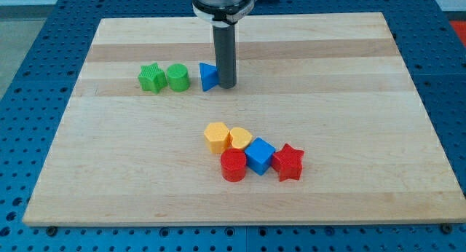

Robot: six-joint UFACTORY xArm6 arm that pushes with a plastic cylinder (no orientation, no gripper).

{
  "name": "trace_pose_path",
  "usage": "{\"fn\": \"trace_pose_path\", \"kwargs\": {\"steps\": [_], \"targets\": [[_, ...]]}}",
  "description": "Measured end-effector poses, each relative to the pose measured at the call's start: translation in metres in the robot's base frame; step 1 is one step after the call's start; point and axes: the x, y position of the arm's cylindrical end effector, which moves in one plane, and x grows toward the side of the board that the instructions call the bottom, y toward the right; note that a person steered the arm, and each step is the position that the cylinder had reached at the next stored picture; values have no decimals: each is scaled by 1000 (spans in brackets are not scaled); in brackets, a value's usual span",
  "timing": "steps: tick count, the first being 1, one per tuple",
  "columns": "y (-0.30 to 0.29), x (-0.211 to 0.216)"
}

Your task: Move blue cube above red star

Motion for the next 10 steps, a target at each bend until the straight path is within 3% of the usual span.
{"fn": "trace_pose_path", "kwargs": {"steps": [2,3,4,5,6,8,10], "targets": [[56,-6],[144,-15],[210,40],[230,144],[211,236],[120,237],[77,237]]}}
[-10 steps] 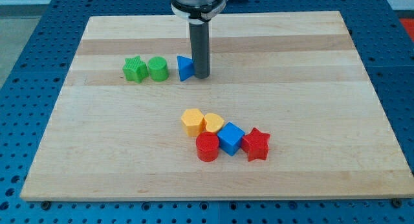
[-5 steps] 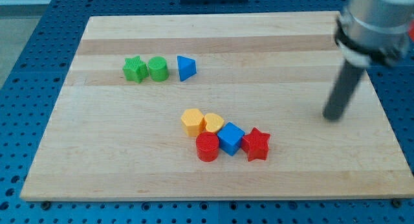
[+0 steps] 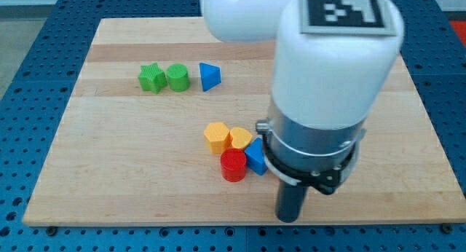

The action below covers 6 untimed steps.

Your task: Move blue cube above red star

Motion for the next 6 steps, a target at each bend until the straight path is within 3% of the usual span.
{"fn": "trace_pose_path", "kwargs": {"steps": [2,6], "targets": [[-40,-23],[-35,-105]]}}
